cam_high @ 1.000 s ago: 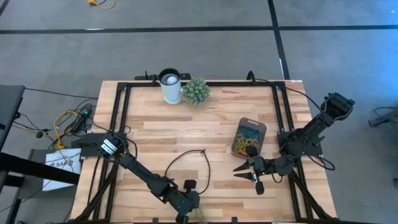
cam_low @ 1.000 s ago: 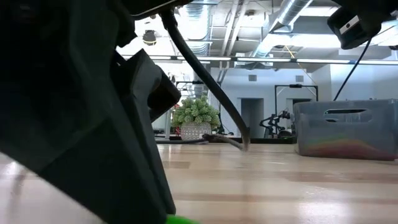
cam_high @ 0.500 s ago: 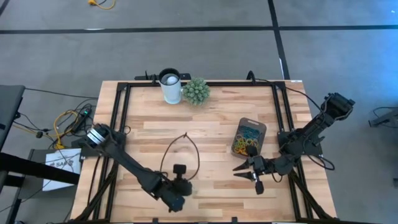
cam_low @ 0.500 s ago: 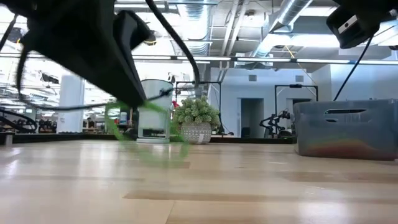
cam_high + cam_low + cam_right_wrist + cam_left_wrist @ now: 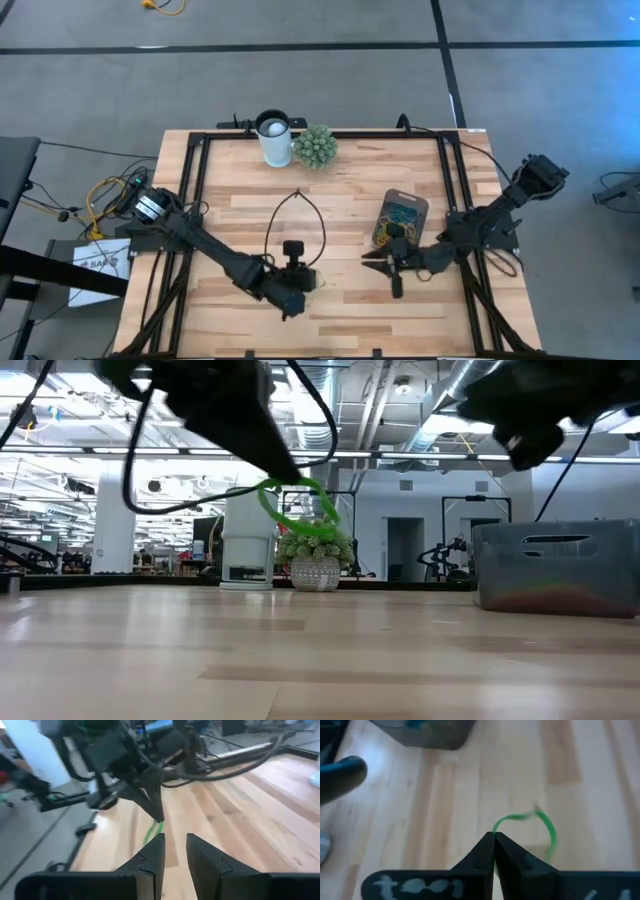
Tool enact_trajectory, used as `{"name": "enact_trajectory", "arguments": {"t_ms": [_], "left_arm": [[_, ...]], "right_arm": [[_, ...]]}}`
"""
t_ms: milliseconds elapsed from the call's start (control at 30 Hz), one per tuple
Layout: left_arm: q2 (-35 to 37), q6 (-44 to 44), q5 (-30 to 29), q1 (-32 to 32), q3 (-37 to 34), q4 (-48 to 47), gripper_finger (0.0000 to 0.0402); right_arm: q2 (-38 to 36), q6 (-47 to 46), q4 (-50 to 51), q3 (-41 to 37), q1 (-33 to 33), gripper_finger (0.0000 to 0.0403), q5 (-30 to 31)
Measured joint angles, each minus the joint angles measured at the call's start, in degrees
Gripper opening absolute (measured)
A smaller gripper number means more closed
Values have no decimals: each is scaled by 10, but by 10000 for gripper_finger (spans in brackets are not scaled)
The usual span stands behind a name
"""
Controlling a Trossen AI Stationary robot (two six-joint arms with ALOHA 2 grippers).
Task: Pick and place items into bin
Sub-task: Put the green rubber band into the black bin
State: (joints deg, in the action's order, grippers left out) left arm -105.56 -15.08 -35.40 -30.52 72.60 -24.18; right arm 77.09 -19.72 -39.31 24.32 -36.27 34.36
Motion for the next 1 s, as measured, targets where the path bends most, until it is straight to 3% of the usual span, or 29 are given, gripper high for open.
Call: {"name": "enact_trajectory", "arguments": {"t_ms": [133, 400, 1000], "left_arm": [[0, 27, -24, 27, 0, 54, 0], [1, 79, -12, 69, 0, 112, 0], [1, 94, -10, 74, 1, 100, 0]], "right_arm": [[78, 1, -2, 39, 30, 72, 0], [190, 8, 4, 124, 70, 72, 12], [216, 31, 65, 165, 83, 72, 45]]}}
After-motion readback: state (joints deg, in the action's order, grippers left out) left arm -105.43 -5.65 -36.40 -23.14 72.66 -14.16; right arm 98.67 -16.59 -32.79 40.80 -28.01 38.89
